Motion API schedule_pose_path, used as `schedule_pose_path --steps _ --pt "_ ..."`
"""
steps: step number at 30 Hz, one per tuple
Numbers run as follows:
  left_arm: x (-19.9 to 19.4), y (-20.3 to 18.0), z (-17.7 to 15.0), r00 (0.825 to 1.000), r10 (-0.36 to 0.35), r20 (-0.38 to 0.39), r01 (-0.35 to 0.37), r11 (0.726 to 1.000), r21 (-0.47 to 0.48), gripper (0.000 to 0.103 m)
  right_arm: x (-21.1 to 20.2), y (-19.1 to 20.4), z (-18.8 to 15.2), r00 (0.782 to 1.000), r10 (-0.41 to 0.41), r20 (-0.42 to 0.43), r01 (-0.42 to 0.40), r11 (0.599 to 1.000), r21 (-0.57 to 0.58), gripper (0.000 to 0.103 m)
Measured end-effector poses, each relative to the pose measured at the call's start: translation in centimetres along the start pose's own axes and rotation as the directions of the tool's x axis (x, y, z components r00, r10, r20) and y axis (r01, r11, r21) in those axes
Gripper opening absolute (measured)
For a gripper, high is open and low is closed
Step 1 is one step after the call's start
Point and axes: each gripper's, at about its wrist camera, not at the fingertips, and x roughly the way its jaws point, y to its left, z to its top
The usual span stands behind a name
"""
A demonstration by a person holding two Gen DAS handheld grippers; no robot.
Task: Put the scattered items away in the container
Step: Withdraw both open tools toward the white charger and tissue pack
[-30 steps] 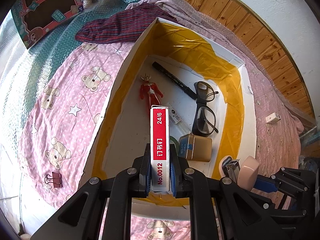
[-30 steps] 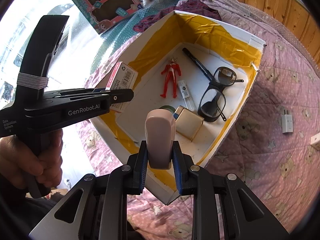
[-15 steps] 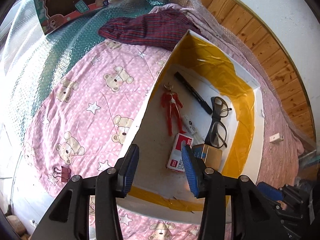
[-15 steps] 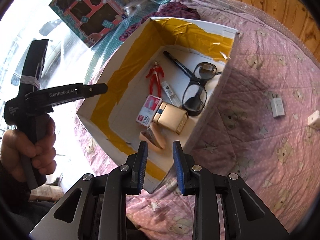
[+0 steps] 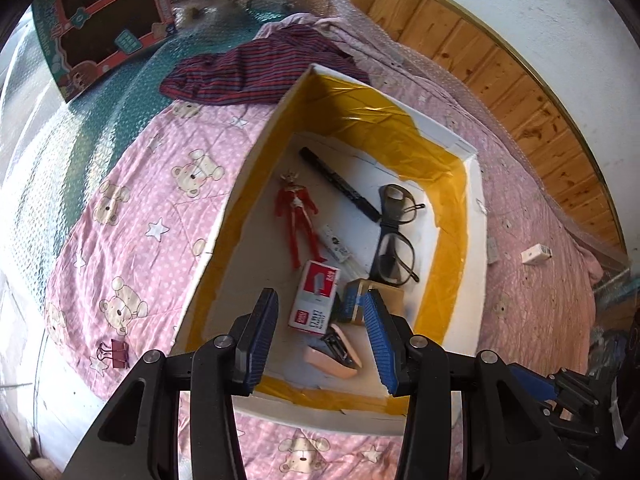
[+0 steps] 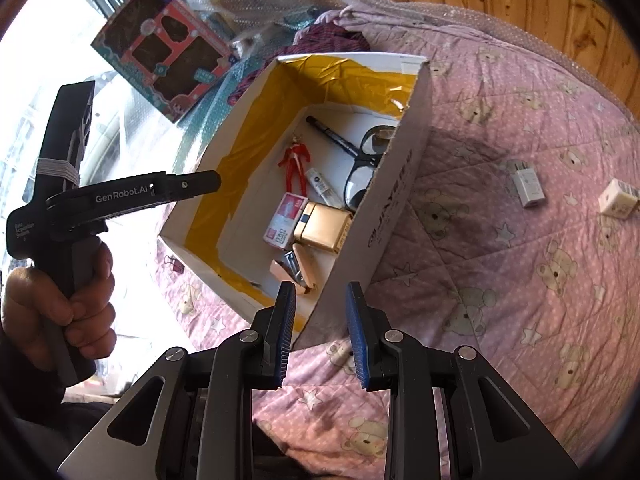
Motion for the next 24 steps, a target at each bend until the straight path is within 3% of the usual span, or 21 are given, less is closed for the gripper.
schedule_pose_path --steps 11,24 --pt "-0.3 -7.4 -1.9 0.999 -0.044 -0.031 0.048 0.985 0.165 0.046 -4.0 -3.2 -2.9 0.996 -0.013 0.085 0.003 0.994 0.111 0.028" --pt "0.9 -16.7 -4.3 0.99 -0.103 -0.098 0.129 0.941 0.314 0.046 -8.5 -9.7 -6.4 0.985 -0.063 0.162 0.011 0.953 0.304 0.029"
